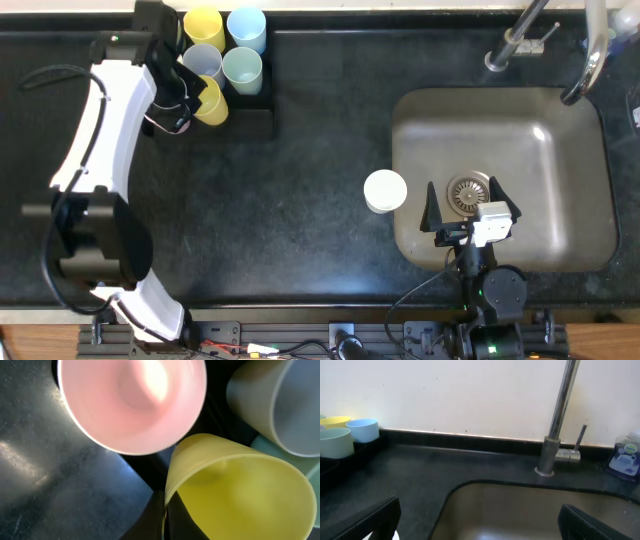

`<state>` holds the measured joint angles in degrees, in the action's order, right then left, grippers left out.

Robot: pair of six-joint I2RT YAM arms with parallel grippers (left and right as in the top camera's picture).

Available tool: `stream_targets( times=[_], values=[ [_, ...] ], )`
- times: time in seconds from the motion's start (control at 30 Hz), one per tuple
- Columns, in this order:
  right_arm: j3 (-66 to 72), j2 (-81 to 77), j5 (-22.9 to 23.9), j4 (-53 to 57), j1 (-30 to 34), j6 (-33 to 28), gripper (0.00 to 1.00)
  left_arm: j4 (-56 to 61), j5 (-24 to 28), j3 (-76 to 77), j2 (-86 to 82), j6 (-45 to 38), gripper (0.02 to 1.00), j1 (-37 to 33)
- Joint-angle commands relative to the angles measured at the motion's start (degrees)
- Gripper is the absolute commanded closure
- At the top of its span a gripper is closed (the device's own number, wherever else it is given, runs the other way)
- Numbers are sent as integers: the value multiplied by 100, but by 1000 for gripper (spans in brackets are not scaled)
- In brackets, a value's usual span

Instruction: Store Cups

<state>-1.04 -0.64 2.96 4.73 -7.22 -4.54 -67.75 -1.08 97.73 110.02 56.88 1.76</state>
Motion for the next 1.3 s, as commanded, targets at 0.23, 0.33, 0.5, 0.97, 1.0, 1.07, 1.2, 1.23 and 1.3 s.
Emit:
stream_targets(
  times=[0.23,0.33,0.5,0.97,1.0,1.07,1.2,1.23,1.3],
  values=[
    [72,44,-42,-31,13,7,3,-24,-205,-35,273,61,936,-20],
    [72,44,-42,-31,13,7,3,-22,-251,-35,365,63,936,-20],
    [72,44,-42,-31,13,7,3,-22,-304,-35,511,63,936,-20],
    [72,44,-42,-31,13,7,3,-26,-367,-33,516,37,20,-13],
    [72,44,-42,-31,13,7,3,-26,-354,-33,470,35,20,-13],
    [72,44,-42,-28,13,7,3,-28,-352,-33,332,17,20,-13],
    [72,44,-42,-31,13,7,3,-181,-358,-33,-393,17,20,-15],
    [72,44,-42,-31,13,7,3,-254,-369,-33,-610,17,20,-15],
    [72,44,-42,-31,13,7,3,-664,-450,-33,-1366,11,20,-15]
  ],
)
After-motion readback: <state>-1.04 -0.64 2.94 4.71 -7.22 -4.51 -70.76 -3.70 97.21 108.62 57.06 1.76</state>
